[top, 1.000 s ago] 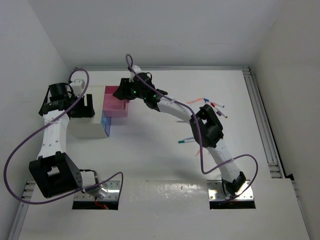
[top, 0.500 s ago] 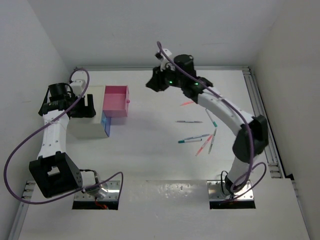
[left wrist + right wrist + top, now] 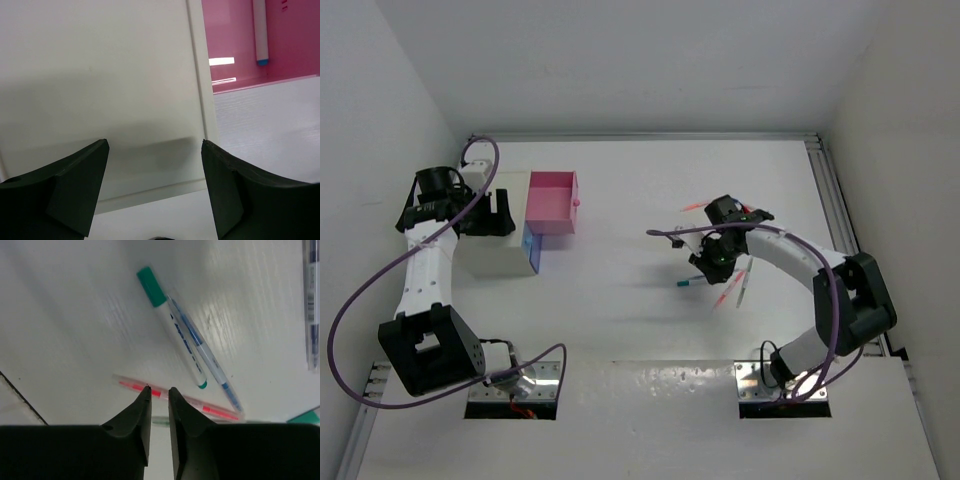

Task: Sort the stationery into containers
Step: Pick up the pen from the center of the board.

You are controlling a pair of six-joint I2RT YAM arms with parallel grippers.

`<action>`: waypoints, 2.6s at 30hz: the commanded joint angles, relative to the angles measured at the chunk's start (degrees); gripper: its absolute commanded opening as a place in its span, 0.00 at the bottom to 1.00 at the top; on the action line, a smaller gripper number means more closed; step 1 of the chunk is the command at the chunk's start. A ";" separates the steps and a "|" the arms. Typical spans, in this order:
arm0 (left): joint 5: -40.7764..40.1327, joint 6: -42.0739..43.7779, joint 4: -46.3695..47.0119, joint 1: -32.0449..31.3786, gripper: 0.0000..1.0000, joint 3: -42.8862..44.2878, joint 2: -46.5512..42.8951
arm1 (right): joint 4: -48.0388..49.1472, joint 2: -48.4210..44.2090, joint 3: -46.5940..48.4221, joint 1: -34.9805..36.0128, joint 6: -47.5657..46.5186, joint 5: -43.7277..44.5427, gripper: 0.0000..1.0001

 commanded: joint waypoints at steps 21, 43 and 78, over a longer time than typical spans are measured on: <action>-0.22 0.59 0.45 0.86 0.81 -1.32 -1.14 | -1.94 4.97 0.05 -13.17 -5.59 -5.10 0.35; -0.93 0.77 0.28 0.77 0.81 -1.67 -0.88 | 7.91 11.66 0.31 -8.69 -3.47 -1.94 0.52; -0.93 0.86 0.80 0.95 0.81 -2.55 -1.14 | 1.19 10.25 10.26 10.47 5.46 -8.20 0.00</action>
